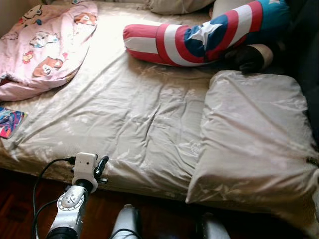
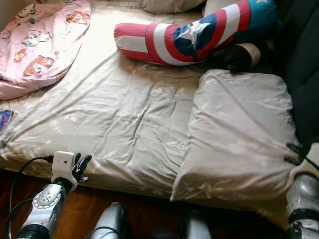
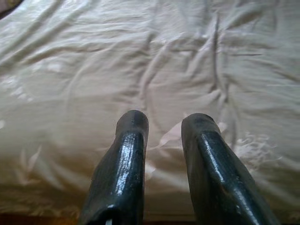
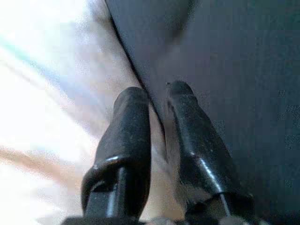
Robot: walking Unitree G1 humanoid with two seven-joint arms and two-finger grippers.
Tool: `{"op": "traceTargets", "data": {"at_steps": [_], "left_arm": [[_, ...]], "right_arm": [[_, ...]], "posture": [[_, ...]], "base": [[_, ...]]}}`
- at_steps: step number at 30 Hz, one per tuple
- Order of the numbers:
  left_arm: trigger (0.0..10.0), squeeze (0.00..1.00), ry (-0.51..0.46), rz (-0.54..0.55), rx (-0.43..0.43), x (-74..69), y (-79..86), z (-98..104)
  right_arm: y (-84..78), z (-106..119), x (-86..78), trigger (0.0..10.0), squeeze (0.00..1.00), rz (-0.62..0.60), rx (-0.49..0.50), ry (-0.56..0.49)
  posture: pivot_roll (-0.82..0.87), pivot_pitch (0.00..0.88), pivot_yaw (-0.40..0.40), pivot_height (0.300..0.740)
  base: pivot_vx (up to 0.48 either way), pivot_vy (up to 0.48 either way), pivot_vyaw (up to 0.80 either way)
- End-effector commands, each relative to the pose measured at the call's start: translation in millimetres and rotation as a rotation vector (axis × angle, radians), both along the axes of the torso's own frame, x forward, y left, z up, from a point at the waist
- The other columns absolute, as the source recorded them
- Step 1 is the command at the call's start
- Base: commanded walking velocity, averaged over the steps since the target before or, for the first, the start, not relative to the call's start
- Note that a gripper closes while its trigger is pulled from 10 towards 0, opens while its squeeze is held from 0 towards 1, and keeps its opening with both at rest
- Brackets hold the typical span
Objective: Clean up the room
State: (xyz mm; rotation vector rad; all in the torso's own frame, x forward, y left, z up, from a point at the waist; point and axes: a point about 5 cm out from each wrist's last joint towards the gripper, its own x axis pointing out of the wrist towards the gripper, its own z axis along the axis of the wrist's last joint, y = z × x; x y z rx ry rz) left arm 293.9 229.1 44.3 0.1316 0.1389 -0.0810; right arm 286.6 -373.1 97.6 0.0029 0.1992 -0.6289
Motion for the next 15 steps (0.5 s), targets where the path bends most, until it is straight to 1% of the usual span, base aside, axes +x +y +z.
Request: {"op": "traceTargets", "data": {"at_steps": [1,3,4,5,6,7,9,10,11,12,13,14,15], "left_arm": [[10.0,0.00,0.025,0.004,-0.010,-4.4,0.3,-6.8],[10.0,0.00,0.025,0.002,-0.013,-4.2,-1.1,-7.1],[10.0,0.00,0.026,0.001,-0.014,-4.6,-1.9,-7.8],[10.0,0.00,0.026,0.001,-0.014,-4.6,-1.9,-7.8],[10.0,0.00,0.026,0.000,-0.016,-4.9,-2.6,-8.3],[10.0,0.00,0.028,0.001,-0.018,-5.5,-3.2,-9.2],[10.0,0.00,0.031,0.005,-0.026,-7.1,-3.9,-11.2],[10.0,0.00,0.043,0.014,-0.039,-9.3,-4.8,-14.9],[10.0,0.00,0.049,0.017,-0.045,-10.3,-5.4,-16.7],[10.0,0.00,0.049,0.017,-0.045,-10.3,-5.4,-16.7],[10.0,0.00,0.053,0.019,-0.049,-10.9,-5.8,-17.9],[10.0,0.00,0.059,0.048,-0.093,-11.1,-7.1,-20.3],[10.0,0.00,0.059,0.048,-0.093,-11.1,-7.1,-20.3]], "right_arm": [[7.1,-4.3,1.6,10.0,1.00,0.047,-0.011,0.005],[15.2,-4.7,6.9,10.0,1.00,0.103,-0.025,0.005],[21.9,-4.0,11.0,10.0,0.96,0.144,-0.024,-0.016],[21.9,-4.0,11.0,10.0,0.96,0.144,-0.024,-0.016],[26.3,-3.5,13.5,10.0,0.96,0.170,-0.022,-0.032],[34.0,-3.0,17.5,10.0,0.00,0.216,-0.022,-0.055],[49.7,-3.4,23.7,10.0,0.00,0.294,-0.013,-0.100],[70.1,-9.6,28.0,10.0,0.00,0.369,0.004,-0.125],[79.8,-15.3,28.4,10.0,0.00,0.399,0.016,-0.119],[79.8,-15.3,28.4,10.0,0.00,0.399,0.016,-0.119],[85.5,-19.1,28.2,10.0,0.00,0.416,0.023,-0.113],[98.9,-35.8,23.9,10.0,0.00,0.431,0.022,-0.041],[98.9,-35.8,23.9,10.0,0.00,0.431,0.022,-0.041]], "posture": [[-0.02,0.147,0.001,0.653],[-0.02,0.147,-0.001,0.653],[-0.02,0.143,-0.005,0.653],[-0.02,0.143,-0.005,0.653],[-0.02,0.141,-0.007,0.653],[-0.02,0.138,-0.009,0.653],[-0.03,0.130,-0.012,0.653],[-0.03,0.124,-0.014,0.653],[-0.03,0.118,-0.016,0.653],[-0.03,0.118,-0.016,0.653],[-0.03,0.115,-0.017,0.653],[-0.02,0.094,-0.018,0.663],[-0.02,0.094,-0.018,0.663]], "base": [[0.000,0.000,0.00],[0.000,0.000,0.00],[0.000,0.000,0.00],[0.000,0.000,0.00],[0.000,0.000,0.00],[0.000,0.000,0.00],[0.000,0.000,0.00],[0.000,0.000,0.00],[0.000,0.000,0.00],[0.000,0.000,0.00],[0.000,0.000,0.00],[0.000,0.000,0.00],[0.000,0.000,0.00]]}}
